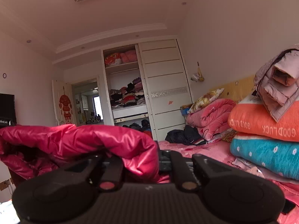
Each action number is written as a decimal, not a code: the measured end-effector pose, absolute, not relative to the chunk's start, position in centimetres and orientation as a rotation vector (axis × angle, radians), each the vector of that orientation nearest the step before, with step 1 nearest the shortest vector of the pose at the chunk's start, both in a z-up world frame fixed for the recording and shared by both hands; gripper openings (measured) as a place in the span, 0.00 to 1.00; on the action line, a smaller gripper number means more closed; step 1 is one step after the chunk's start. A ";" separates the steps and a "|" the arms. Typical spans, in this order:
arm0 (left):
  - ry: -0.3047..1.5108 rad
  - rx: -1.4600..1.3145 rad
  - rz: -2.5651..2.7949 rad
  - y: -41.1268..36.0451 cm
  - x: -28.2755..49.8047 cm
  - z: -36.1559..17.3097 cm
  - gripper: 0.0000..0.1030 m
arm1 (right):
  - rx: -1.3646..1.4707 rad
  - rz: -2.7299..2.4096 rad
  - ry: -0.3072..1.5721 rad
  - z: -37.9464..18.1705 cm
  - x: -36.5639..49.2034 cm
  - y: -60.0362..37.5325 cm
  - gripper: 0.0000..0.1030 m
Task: Fold large clothes
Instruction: 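Lift the red jacket up with both grippers and shake it out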
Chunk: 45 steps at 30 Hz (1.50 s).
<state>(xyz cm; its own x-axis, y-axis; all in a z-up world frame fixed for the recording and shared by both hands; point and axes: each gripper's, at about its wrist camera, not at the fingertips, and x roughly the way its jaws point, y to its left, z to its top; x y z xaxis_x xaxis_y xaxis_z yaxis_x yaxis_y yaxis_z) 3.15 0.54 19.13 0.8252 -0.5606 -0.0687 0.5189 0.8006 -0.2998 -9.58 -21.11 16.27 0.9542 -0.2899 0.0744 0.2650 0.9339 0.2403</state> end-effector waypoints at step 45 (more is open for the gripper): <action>0.542 -0.186 -0.236 0.4 26.9 4.5 0.17 | 0.085 -0.136 0.196 13.1 18.3 -17.7 0.06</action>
